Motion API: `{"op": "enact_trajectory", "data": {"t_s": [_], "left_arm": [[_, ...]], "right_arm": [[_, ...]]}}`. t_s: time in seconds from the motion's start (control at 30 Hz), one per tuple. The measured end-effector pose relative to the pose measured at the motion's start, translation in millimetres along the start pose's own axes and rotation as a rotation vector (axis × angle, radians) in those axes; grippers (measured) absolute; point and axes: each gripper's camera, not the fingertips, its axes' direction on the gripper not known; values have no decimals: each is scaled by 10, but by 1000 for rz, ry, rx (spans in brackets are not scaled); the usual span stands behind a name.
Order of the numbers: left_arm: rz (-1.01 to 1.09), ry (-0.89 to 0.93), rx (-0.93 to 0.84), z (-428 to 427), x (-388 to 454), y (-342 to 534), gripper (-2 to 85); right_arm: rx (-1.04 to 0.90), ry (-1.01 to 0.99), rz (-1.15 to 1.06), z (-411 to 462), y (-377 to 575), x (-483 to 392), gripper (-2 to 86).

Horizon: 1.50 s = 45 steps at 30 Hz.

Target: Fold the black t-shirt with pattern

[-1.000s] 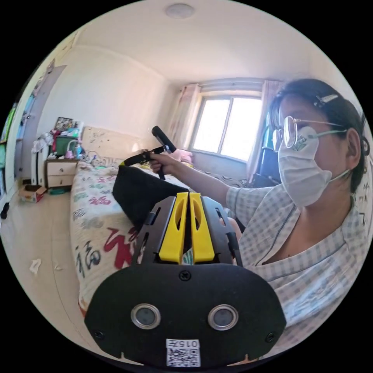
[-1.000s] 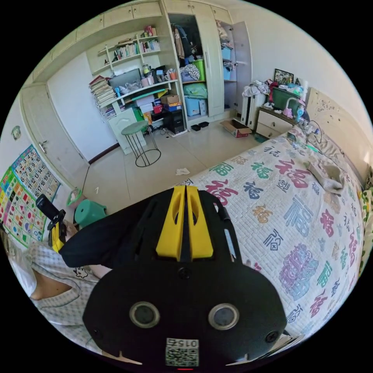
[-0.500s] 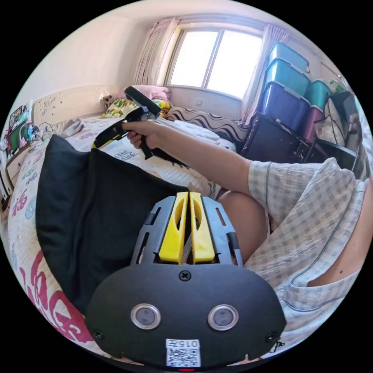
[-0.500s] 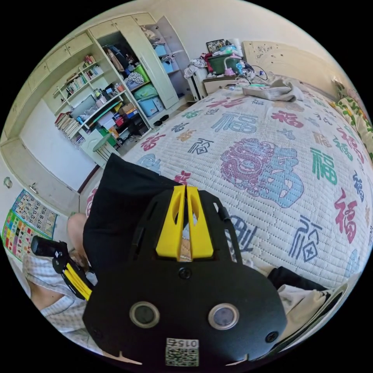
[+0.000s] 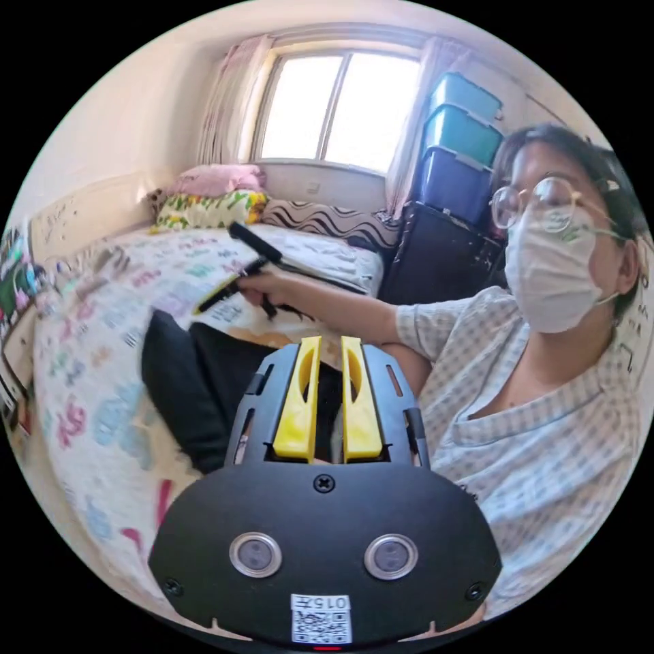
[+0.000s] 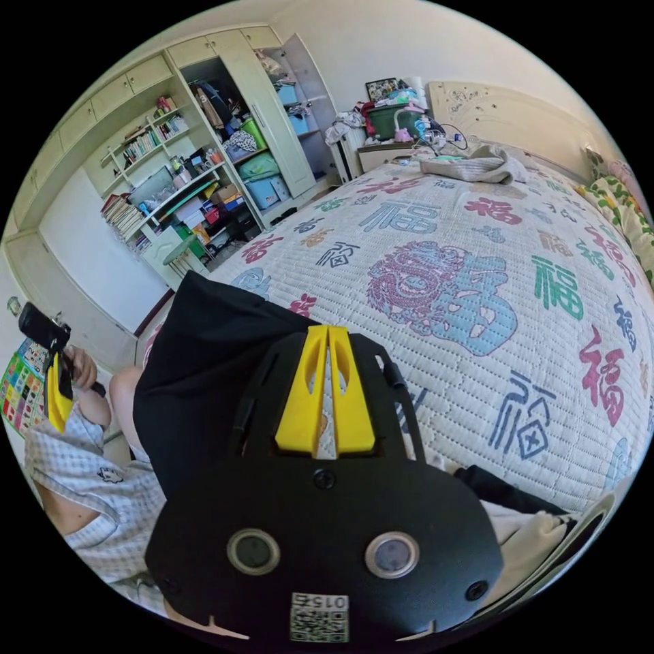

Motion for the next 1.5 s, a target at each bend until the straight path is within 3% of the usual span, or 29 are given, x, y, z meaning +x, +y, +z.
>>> {"op": "enact_trajectory", "data": {"t_s": [0.13,0.2,0.37,0.5,0.6,0.77,0.87,1.0,1.23,1.4,1.5], "left_arm": [[165,-263,-41,-611,-683,-510,105],[142,-231,-104,-599,-1203,-623,123],[78,57,-83,-357,-2543,-670,135],[119,241,-25,-178,-3103,-769,135],[165,481,-53,33,-3457,-921,121],[226,813,-299,462,-3790,-1236,115],[276,883,-400,525,-3818,-1343,96],[314,875,-460,284,-3953,-1326,50],[136,738,-508,-228,-4426,-1114,2],[45,652,-679,-160,-4420,-966,-1],[45,590,-533,-403,-4356,-1027,8]], "right_arm": [[-6,-70,-29,-274,-102,77,48],[-18,-112,-37,-359,-155,109,83],[-97,-172,-41,-383,-300,218,81],[-120,-243,-41,-484,-373,344,22],[-149,-284,-10,-511,-430,470,8],[-171,-376,46,-570,-499,668,-1],[-176,-404,62,-594,-513,715,-3],[-187,-398,55,-602,-529,688,-4],[-206,-249,-37,-565,-572,378,-6],[-211,-166,-62,-484,-532,200,-6],[-203,-176,-55,-405,-477,152,-6]]}}
